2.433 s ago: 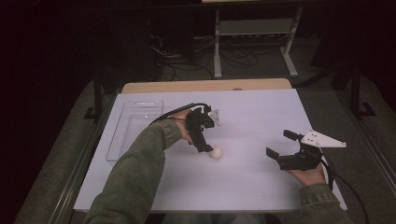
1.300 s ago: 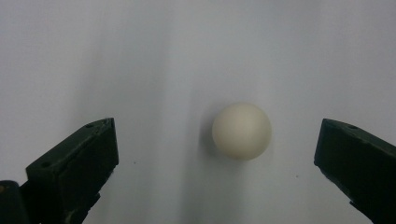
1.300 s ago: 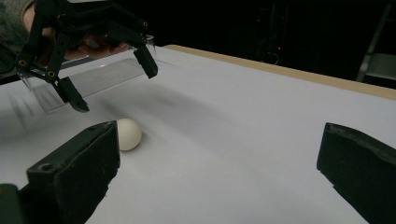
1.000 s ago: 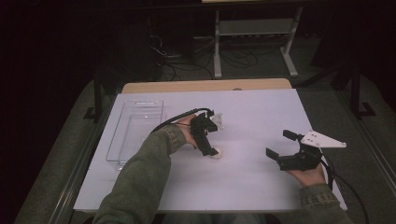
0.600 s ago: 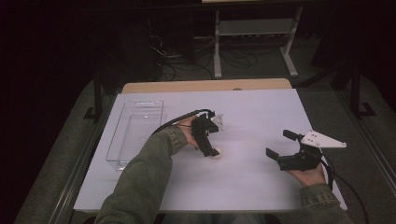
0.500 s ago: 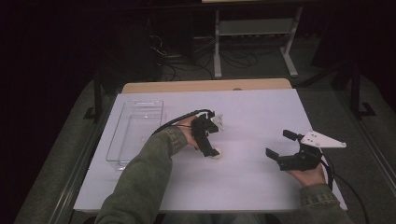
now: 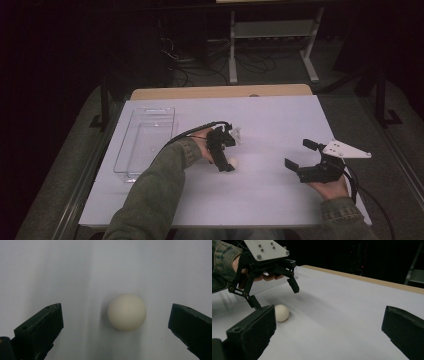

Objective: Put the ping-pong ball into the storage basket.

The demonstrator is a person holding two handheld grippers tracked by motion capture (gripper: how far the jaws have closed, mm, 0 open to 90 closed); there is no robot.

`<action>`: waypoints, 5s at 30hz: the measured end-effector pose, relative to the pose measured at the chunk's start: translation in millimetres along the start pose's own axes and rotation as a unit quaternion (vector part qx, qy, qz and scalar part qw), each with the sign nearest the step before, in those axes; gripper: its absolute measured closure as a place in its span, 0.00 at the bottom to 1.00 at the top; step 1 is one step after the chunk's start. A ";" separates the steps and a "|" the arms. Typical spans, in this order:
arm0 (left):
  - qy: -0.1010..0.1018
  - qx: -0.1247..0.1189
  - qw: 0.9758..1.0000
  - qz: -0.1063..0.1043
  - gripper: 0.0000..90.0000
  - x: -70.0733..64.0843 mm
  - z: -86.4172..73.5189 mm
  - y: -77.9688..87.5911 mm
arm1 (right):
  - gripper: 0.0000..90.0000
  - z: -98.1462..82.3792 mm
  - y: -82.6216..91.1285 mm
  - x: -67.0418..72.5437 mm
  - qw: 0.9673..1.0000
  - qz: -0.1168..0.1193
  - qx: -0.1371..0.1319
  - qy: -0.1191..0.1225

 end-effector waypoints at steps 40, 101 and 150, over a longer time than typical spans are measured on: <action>-0.014 0.020 1.000 0.000 0.35 -5.3 -7.1 -14.3 | 0.00 -0.3 -0.3 -0.4 1.000 -0.001 0.001 -0.002; -0.042 0.027 0.999 -0.018 0.57 -15.2 -4.2 21.3 | 0.00 0.3 -0.5 1.7 1.000 -0.001 0.002 0.005; -0.036 0.017 0.999 0.030 0.57 -7.9 -8.4 107.5 | 0.00 -0.4 -2.3 4.4 1.000 0.002 0.006 0.012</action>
Point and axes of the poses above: each handheld gripper's, and its own axes: y roughly backward along the jaws, z roughly out of its top, x roughly to its left, the point moved 10 cm from there along -y, roughly forward along the jaws, and after that the axes turned 5 degrees about x, right-handed, at the moved point
